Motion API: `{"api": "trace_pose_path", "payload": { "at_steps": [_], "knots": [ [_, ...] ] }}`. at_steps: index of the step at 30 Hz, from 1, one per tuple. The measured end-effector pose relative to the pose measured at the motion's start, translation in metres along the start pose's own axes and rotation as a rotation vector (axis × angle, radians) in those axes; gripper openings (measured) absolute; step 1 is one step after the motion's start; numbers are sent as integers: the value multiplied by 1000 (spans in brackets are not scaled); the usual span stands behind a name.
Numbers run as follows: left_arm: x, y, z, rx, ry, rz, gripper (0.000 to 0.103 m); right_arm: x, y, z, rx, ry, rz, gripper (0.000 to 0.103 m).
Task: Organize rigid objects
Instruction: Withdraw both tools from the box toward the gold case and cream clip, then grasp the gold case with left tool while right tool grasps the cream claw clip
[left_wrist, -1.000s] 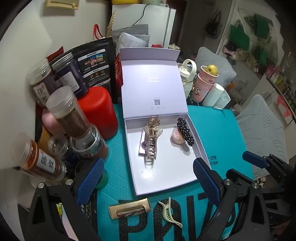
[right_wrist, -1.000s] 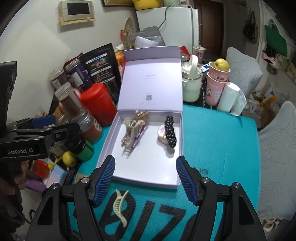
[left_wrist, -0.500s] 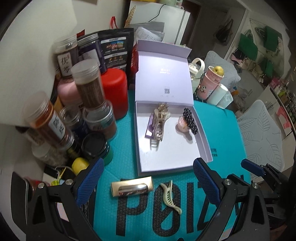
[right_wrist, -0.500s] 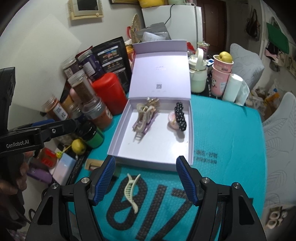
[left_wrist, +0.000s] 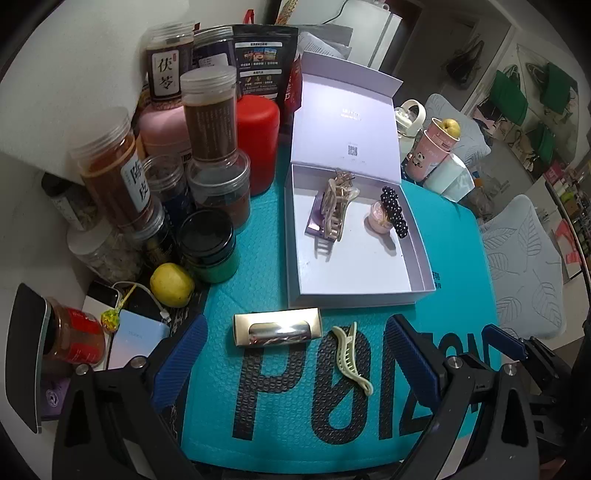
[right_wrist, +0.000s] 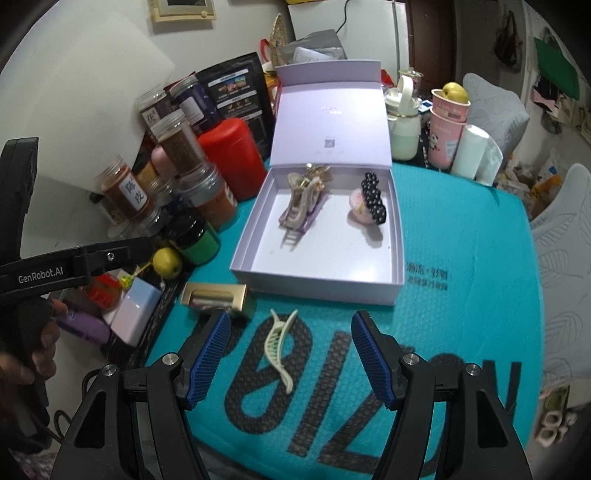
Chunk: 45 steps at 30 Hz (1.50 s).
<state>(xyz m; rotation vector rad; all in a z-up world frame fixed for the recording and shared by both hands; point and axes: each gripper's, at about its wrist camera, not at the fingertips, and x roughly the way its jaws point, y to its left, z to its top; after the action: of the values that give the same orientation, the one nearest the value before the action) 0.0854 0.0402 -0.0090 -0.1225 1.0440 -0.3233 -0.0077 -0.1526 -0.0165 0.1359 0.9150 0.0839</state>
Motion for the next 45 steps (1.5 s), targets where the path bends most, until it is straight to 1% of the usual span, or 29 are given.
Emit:
{"api": "trace_pose_path", "payload": {
  "at_steps": [4,7,11,15,22,27,31,34,37,40,42,43,44,45],
  "knots": [
    [8,9,-10,-17,23,-2,98,8,7,-8,-6,16,4,69],
    [15,16,-16,-11,33,-6,98,17,11,-14,-12,32,6,69],
    [28,22,-25,36,39,12,98,33,17,-24,-21,48,-2,69],
    [41,26,-31,87,30,3,98,53,23,-37,-9,79,15,69],
    [69,34,-34,180,44,-58,98,90,27,-53,23,134,23,67],
    [86,39,-26,232,44,-101,98,114,28,-54,24,161,9,65],
    [101,41,-16,276,54,-155,98,127,31,-51,21,167,0,64],
    [110,39,-11,311,64,-198,98,136,29,-49,22,173,-13,62],
    [121,36,-9,335,85,-216,98,144,25,-48,29,182,-15,57],
    [132,37,-6,339,90,-216,98,151,22,-48,20,188,-19,57],
    [137,39,-4,337,105,-232,98,154,21,-49,16,190,-21,56],
    [141,40,-3,335,112,-241,98,156,20,-50,15,197,-20,53],
    [142,39,-3,335,118,-250,98,158,19,-50,14,202,-20,45],
    [145,39,-2,338,128,-260,98,159,18,-51,13,206,-18,41]
  ]
}}
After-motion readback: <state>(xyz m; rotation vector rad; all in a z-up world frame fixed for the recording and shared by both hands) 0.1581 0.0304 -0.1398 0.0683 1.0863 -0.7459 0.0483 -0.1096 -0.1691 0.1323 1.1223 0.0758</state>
